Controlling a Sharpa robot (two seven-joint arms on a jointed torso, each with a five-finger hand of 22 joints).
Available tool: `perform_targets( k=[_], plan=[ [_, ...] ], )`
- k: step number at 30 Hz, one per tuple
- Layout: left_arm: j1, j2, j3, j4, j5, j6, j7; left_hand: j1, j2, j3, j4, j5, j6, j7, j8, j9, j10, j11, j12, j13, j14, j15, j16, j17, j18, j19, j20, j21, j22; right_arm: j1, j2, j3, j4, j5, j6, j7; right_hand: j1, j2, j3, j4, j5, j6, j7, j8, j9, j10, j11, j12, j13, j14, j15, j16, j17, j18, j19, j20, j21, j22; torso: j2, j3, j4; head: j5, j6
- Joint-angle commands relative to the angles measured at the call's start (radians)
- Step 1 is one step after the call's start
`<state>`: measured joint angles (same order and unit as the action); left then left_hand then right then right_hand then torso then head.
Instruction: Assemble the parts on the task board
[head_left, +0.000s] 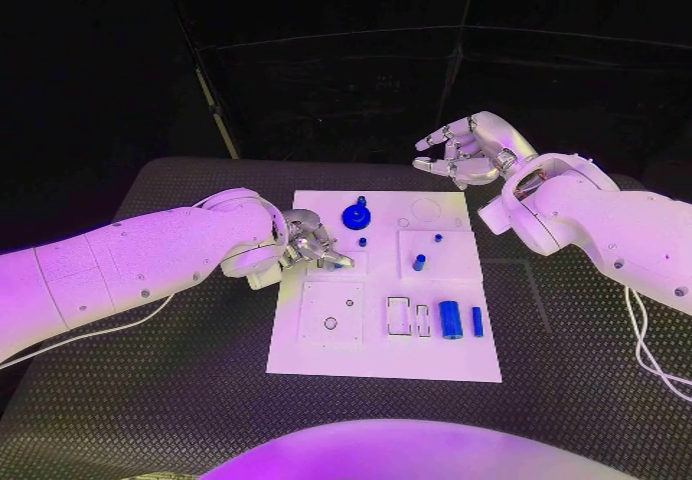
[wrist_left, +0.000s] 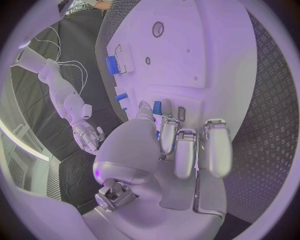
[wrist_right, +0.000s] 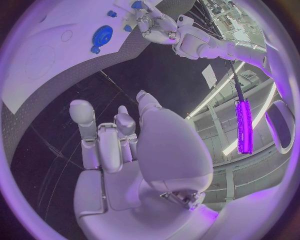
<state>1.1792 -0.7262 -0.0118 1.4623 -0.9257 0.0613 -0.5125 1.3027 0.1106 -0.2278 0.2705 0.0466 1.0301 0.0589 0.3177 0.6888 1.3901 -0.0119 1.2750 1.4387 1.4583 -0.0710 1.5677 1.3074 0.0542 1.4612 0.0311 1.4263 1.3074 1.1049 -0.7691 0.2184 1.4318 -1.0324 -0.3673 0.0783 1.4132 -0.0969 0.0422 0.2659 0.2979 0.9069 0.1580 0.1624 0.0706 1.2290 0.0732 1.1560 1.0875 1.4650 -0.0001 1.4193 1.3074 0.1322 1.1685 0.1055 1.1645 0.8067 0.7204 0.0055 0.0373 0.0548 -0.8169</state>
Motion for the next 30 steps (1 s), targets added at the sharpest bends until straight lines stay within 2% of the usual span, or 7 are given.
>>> perform_targets(
  k=[1, 2, 4, 10, 15, 24, 30],
  plan=[
    [0.0, -0.001, 0.003, 0.003, 0.015, 0.017, 0.002, -0.043, -0.051, 0.015, 0.016, 0.001, 0.008, 0.0, -0.005, 0.0, -0.006, -0.001, 0.002, -0.224, 0.112, -0.001, 0.003, 0.263, -0.007, 0.002, 0.008, -0.005, 0.088, 0.001, 0.001, 0.001, 0.0, -0.001, 0.006, 0.011, -0.007, 0.007, -0.003, 0.001, 0.005, -0.004, 0.002, 0.005, -0.001, -0.008, 0.0, -0.001, -0.001, 0.044, -0.003, -0.007, 0.008, 0.01, -0.008, 0.0, -0.004, -0.001, 0.0, 0.0002, -0.0006, 0.001, -0.001],
    [0.0, -0.001, 0.004, 0.003, 0.015, 0.016, 0.002, -0.059, -0.066, 0.021, 0.02, 0.001, 0.009, -0.001, -0.005, 0.0, -0.007, -0.001, 0.001, -0.226, 0.112, -0.001, 0.003, 0.263, -0.007, 0.002, 0.008, -0.005, 0.088, 0.001, 0.001, 0.001, 0.0, -0.001, 0.006, 0.011, -0.007, 0.007, -0.003, 0.001, 0.005, -0.004, 0.002, 0.005, -0.001, -0.008, 0.0, -0.001, -0.001, 0.044, -0.003, -0.007, 0.008, 0.01, -0.008, 0.0, -0.004, -0.001, 0.0, 0.0003, -0.0006, 0.001, -0.001],
    [0.0, -0.002, 0.005, 0.003, 0.015, 0.015, 0.002, -0.08, -0.081, 0.029, 0.021, 0.001, 0.011, -0.001, -0.006, 0.001, -0.007, -0.002, 0.0, -0.227, 0.112, -0.001, 0.003, 0.263, -0.007, 0.003, 0.007, -0.005, 0.089, 0.001, 0.001, 0.001, 0.0, -0.001, 0.005, 0.011, -0.007, 0.007, -0.003, 0.001, 0.005, -0.004, 0.002, 0.005, -0.001, -0.008, 0.0, -0.001, -0.001, 0.044, -0.003, -0.007, 0.008, 0.01, -0.008, 0.0, -0.004, -0.001, 0.0, 0.0001, -0.0006, 0.0, -0.001],
    [0.0, -0.003, 0.007, 0.004, 0.015, 0.008, 0.001, -0.108, -0.095, 0.035, 0.021, 0.001, 0.016, -0.003, -0.004, 0.004, -0.007, -0.004, 0.0, -0.228, 0.112, -0.003, 0.003, 0.263, -0.007, 0.003, 0.006, -0.006, 0.09, 0.001, 0.001, 0.001, -0.002, -0.001, 0.005, 0.012, -0.008, 0.006, -0.005, 0.001, 0.006, -0.005, 0.003, 0.005, -0.002, -0.009, 0.0, -0.002, -0.001, 0.044, -0.003, -0.007, 0.007, 0.01, -0.008, 0.0, -0.005, -0.003, 0.0, 0.0003, -0.0003, -0.001, -0.001],
    [0.0, -0.002, 0.008, 0.0, 0.006, 0.003, 0.0, -0.131, -0.093, 0.041, 0.022, 0.001, 0.022, -0.006, 0.002, 0.009, -0.006, -0.006, 0.001, -0.227, 0.112, -0.004, 0.003, 0.263, -0.007, 0.004, 0.005, -0.005, 0.091, 0.001, 0.001, 0.001, -0.003, -0.001, 0.004, 0.011, -0.008, 0.006, -0.005, 0.001, 0.006, -0.005, 0.003, 0.005, -0.002, -0.009, 0.0, -0.002, -0.001, 0.044, -0.003, -0.007, 0.007, 0.01, -0.008, 0.0, -0.005, -0.003, 0.0, 0.0001, -0.0005, -0.001, -0.002],
    [0.0, 0.008, 0.011, -0.012, -0.05, 0.005, -0.009, -0.172, -0.078, 0.052, 0.021, 0.001, 0.031, -0.013, 0.016, 0.02, -0.003, -0.011, 0.006, -0.222, 0.112, -0.008, 0.003, 0.263, -0.008, 0.007, 0.002, -0.001, 0.097, 0.001, 0.003, 0.001, -0.006, -0.001, 0.005, 0.01, -0.008, 0.006, -0.005, 0.001, 0.006, -0.005, 0.003, 0.005, -0.002, -0.009, 0.0, -0.002, -0.001, 0.044, -0.003, -0.007, 0.007, 0.01, -0.008, 0.0, -0.005, -0.003, 0.0, 0.0008, -0.001, -0.003, -0.002],
    [0.001, 0.02, 0.011, -0.019, -0.1, 0.023, -0.017, -0.153, -0.07, 0.077, 0.015, 0.001, 0.039, -0.02, 0.032, 0.034, 0.001, -0.017, 0.009, -0.219, 0.112, -0.013, 0.003, 0.263, -0.009, 0.01, -0.002, 0.002, 0.101, 0.001, 0.005, 0.001, -0.008, -0.001, 0.006, 0.009, -0.009, 0.006, -0.006, 0.002, 0.007, -0.006, 0.003, 0.005, -0.002, -0.008, 0.001, 0.0, 0.001, 0.045, -0.003, -0.007, 0.008, 0.01, -0.008, 0.0, -0.005, -0.003, 0.0, 0.001, -0.0008, -0.002, -0.003]
  ],
)
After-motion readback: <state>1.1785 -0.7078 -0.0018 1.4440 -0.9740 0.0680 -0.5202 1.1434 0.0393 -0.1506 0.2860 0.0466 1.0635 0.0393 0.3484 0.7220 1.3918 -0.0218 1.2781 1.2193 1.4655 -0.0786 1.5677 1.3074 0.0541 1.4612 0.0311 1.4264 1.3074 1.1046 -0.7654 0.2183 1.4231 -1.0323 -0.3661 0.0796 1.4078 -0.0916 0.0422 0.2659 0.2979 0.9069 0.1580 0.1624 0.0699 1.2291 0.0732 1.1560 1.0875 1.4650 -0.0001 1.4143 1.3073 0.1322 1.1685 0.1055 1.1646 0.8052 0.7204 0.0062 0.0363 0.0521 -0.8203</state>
